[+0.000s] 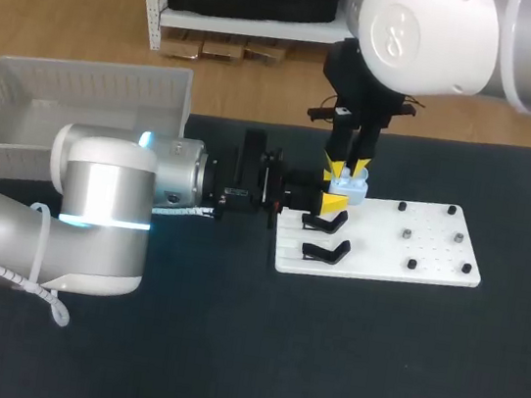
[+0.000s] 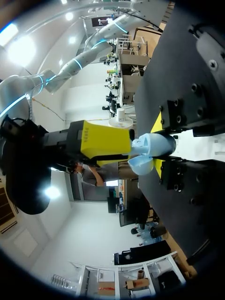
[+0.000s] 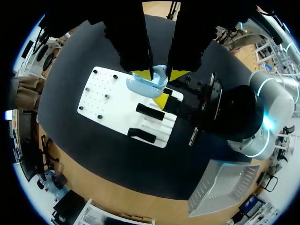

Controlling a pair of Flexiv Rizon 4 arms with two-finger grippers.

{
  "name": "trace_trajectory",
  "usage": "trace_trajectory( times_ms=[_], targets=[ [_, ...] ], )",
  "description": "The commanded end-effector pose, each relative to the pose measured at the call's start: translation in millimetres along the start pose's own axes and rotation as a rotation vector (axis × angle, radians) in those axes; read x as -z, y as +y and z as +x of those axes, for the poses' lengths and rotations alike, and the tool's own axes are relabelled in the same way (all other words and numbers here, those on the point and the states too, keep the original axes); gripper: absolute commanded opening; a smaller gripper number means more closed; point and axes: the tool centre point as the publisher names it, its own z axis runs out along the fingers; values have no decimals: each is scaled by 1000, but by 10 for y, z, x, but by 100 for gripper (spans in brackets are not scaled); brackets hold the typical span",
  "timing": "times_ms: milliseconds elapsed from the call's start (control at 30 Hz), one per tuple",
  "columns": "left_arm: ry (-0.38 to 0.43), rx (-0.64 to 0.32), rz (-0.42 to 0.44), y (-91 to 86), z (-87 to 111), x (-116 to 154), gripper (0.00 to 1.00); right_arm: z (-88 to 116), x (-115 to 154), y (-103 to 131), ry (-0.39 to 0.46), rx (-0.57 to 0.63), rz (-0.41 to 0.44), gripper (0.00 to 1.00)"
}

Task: Pick up each earbud case from the left stands, insert the matching earbuds, close the lid, and place the case in the box.

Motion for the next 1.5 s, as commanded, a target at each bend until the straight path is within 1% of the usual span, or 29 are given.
trace_trajectory(
  times_ms=[33,900,1267,1300,1367,1400,1433,1500],
  targets=[
    [-4,-4,-7,-17,12,-4,0,-10,-11,1,4,2,3,0],
    [-4,-4,-7,-17,12,-4,0,42,-29,15,12,90,48,0],
    [-4,-4,-7,-17,12,-4,0,64,-36,23,19,107,58,0],
    [-4,-4,-7,-17,12,-4,0,64,-36,24,19,107,58,5],
    [-4,-4,-7,-17,12,-4,0,61,-36,24,19,106,60,26],
    [-4,-4,-7,-17,12,-4,0,58,-35,24,18,104,61,34],
    [-4,-4,-7,-17,12,-4,0,55,-34,25,17,103,61,39],
    [-4,-4,-7,-17,12,-4,0,51,-32,25,15,101,61,42]
  ],
)
